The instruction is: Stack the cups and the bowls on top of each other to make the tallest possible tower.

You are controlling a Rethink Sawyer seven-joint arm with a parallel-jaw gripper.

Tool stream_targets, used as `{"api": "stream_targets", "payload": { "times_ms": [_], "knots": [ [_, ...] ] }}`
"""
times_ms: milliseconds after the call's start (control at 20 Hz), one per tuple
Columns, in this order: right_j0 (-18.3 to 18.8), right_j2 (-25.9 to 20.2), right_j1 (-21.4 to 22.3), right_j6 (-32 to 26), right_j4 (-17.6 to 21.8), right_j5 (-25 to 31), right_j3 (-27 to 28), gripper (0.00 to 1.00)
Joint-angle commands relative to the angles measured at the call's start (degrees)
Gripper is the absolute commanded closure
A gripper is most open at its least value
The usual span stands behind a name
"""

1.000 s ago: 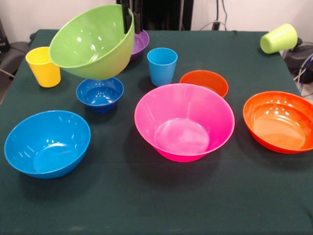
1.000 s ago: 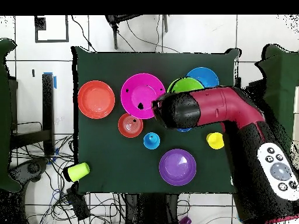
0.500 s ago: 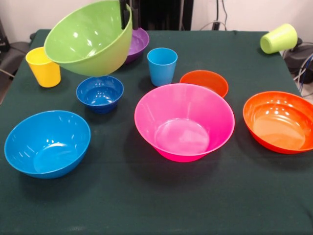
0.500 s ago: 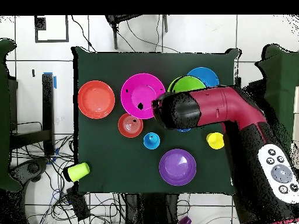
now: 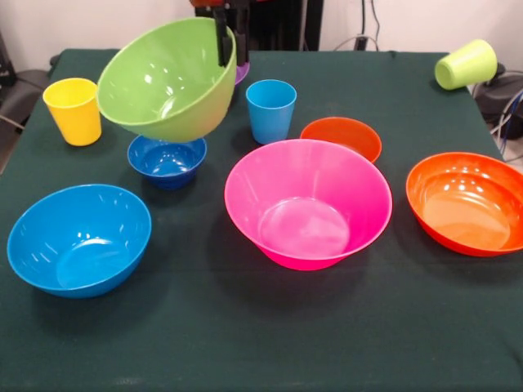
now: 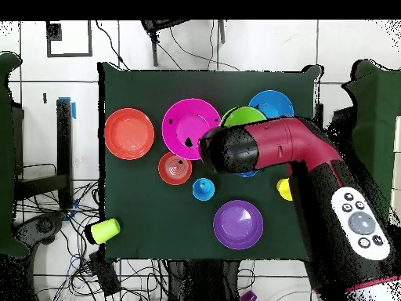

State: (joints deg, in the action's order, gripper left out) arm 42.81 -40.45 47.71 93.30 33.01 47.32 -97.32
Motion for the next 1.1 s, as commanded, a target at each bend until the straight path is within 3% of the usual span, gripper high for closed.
{"api": "stream_targets", "payload": {
  "times_ms": [50, 700, 1100],
  "knots": [
    [-4.3, 5.7, -4.5, 2.5, 5.9, -2.0, 1.7, 1.00],
    [-4.5, 7.6, -4.5, 0.9, 7.7, -2.8, 3.1, 1.00],
    [-5.2, 10.2, -6.9, 3.0, 10.6, -6.5, 3.7, 1.00]
  ]
}}
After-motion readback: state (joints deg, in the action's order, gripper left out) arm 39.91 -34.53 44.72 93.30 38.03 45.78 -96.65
